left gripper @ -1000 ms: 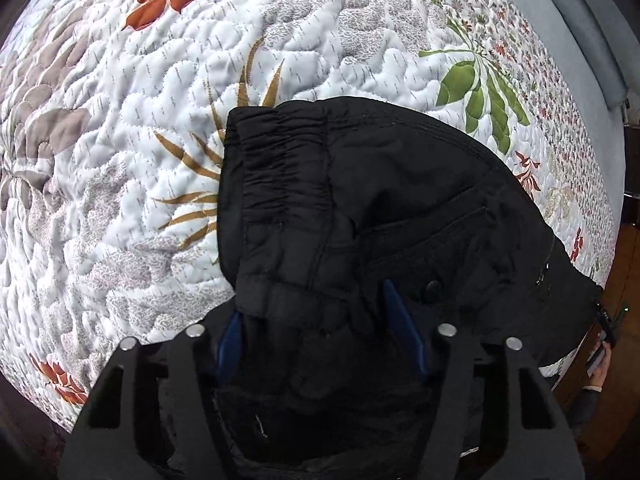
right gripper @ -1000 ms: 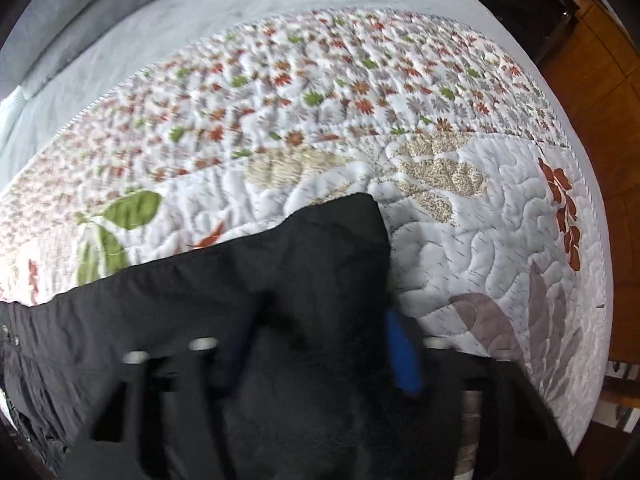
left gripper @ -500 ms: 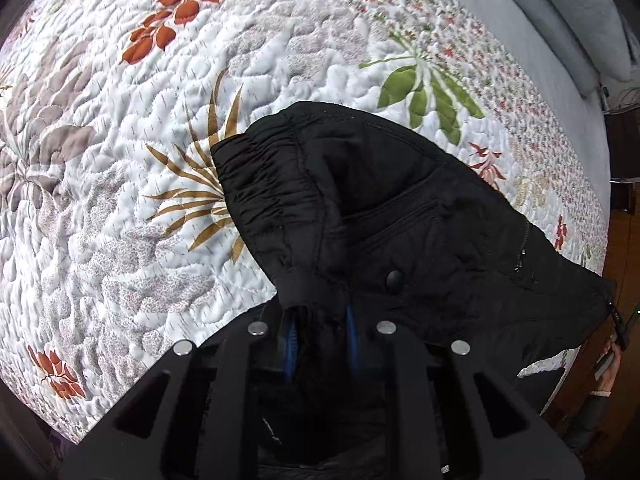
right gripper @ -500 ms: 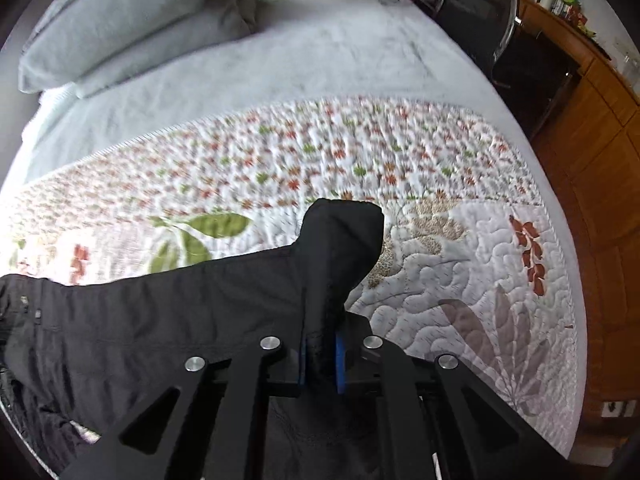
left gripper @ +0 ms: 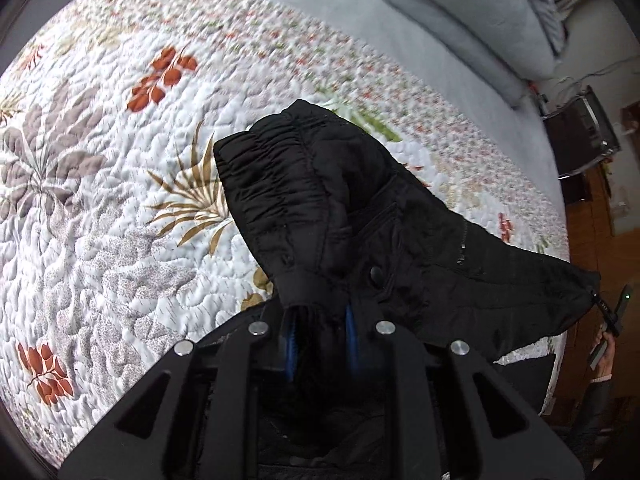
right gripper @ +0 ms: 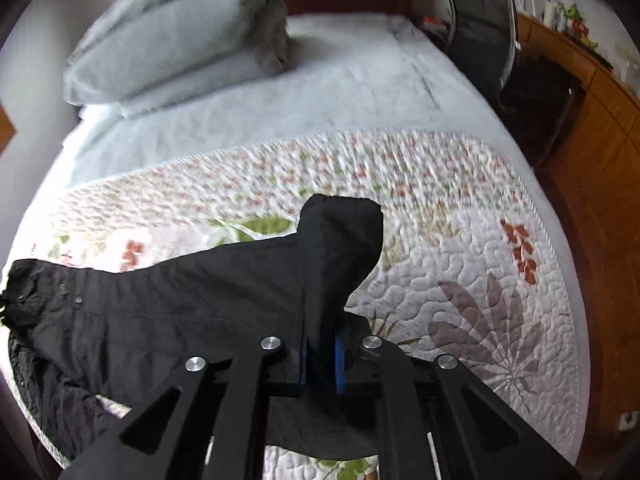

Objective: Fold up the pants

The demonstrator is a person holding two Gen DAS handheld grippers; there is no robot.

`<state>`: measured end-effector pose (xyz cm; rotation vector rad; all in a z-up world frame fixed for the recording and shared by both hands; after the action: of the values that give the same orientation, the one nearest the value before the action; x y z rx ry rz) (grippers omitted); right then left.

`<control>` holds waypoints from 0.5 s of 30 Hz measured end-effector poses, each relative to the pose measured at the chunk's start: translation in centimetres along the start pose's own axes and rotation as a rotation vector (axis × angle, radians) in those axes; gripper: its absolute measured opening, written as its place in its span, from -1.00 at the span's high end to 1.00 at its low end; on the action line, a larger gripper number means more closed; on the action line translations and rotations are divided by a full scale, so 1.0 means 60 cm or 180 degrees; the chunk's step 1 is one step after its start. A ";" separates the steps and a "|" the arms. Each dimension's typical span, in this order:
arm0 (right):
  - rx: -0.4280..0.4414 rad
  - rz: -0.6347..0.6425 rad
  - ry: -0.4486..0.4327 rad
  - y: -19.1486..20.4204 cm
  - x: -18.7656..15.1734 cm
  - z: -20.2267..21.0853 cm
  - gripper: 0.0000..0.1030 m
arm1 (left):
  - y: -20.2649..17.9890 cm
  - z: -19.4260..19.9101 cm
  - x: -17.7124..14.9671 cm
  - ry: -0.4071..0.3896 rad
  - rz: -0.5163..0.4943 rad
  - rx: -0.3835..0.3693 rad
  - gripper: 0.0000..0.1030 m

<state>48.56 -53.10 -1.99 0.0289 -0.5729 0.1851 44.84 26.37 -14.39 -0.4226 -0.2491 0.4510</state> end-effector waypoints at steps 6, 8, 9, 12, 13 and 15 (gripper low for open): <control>0.0014 0.0314 -0.0446 0.042 -0.063 0.102 0.82 | 0.006 0.068 -0.076 -0.0337 -0.0286 -0.0426 0.68; -0.0009 0.0324 -0.0532 0.045 -0.091 0.124 0.82 | 0.016 0.087 -0.105 -0.0447 -0.0362 -0.0545 0.67; -0.0029 0.0327 -0.0581 0.047 -0.108 0.135 0.82 | 0.023 0.097 -0.121 -0.0492 -0.0387 -0.0619 0.67; -0.0014 0.0194 -0.0751 0.040 -0.169 0.167 0.82 | 0.049 0.122 -0.166 -0.0582 -0.0399 -0.0810 0.66; 0.0017 0.0081 -0.0823 0.033 -0.197 0.179 0.82 | 0.056 0.127 -0.178 -0.0601 -0.0401 -0.0842 0.66; 0.0039 -0.0059 -0.0915 0.025 -0.239 0.196 0.82 | 0.073 0.136 -0.203 -0.0642 -0.0395 -0.0899 0.65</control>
<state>30.15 -54.91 0.10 0.0734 -0.8578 0.1676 29.95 27.01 -10.81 -0.6347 -0.5354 0.3369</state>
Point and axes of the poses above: each gripper's, at about its wrist camera, not at the fingertips, and z roughly against the way its jaws point, y to its left, x to its top, the point moved 2 cm from there along -z, roughly the way its jaws point, and after that the axes turned 14 degrees about z, right-handed, at the moved point
